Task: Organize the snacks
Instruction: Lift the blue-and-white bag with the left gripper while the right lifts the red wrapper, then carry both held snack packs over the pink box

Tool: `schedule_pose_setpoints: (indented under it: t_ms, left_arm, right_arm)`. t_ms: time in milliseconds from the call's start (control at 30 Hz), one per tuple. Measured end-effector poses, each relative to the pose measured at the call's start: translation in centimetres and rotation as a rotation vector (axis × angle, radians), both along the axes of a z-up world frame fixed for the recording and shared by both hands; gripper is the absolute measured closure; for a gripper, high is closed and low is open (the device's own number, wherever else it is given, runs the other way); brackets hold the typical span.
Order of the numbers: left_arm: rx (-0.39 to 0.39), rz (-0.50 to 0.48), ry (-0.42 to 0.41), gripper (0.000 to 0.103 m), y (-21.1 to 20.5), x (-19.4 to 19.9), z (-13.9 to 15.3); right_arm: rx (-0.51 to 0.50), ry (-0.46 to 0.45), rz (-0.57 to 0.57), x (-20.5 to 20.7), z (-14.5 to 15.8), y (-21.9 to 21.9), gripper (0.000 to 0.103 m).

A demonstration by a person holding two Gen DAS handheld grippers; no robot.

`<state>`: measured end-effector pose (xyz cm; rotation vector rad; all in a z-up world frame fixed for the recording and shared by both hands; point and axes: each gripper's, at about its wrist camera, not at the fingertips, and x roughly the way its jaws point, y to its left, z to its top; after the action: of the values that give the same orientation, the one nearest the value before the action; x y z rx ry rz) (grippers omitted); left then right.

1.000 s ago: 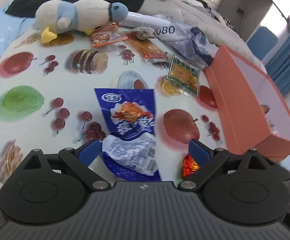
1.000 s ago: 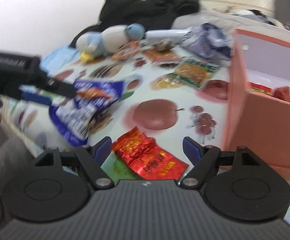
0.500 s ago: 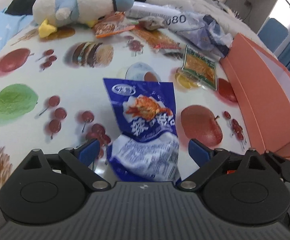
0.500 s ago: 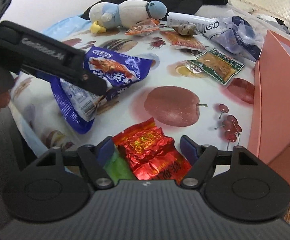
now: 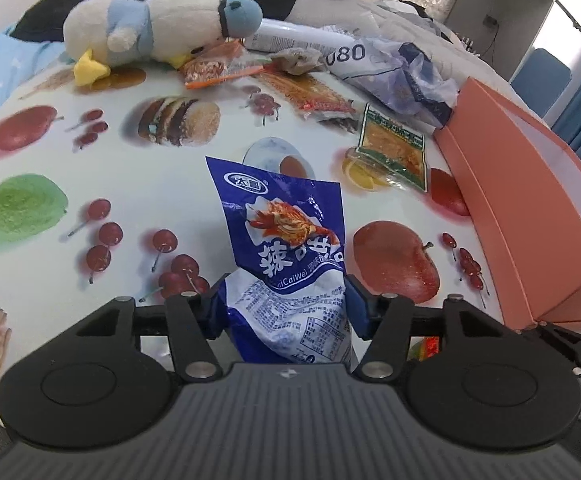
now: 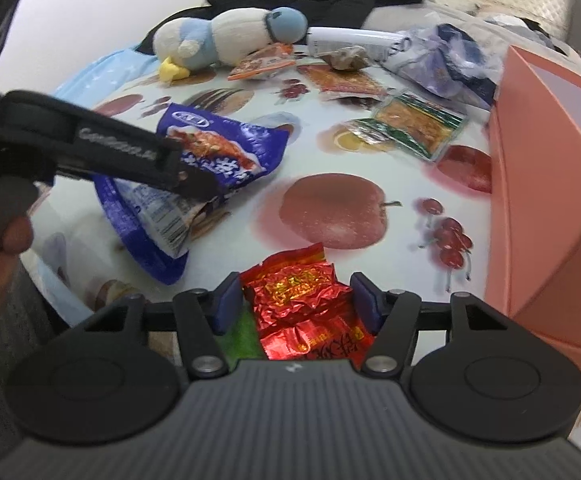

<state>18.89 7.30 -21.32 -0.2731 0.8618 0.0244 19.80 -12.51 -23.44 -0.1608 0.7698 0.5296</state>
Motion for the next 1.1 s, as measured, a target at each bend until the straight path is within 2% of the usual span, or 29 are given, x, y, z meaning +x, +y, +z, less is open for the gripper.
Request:
schedule_pose_setpoints:
  t_ms: [433,767,1100]
  left_arm:
    - [-0.036,0.038,-0.073,0.044,-1.1,-4.3,5.0]
    - [-0.032,0.008,-0.139,0.044,-3.5,-7.7,10.3]
    - [-0.066,-0.042,-0.181,0.044,-5.4,-9.0,13.7]
  right_arm:
    - [0.110,-0.032,-0.209,-1.3,4.0,-3.8,0.042]
    - [0.192,-0.096,-0.293,-3.9,9.4,-6.4,0.042]
    - [0.247,-0.156,-0.352,-6.7,13.3,-8.6,0.042]
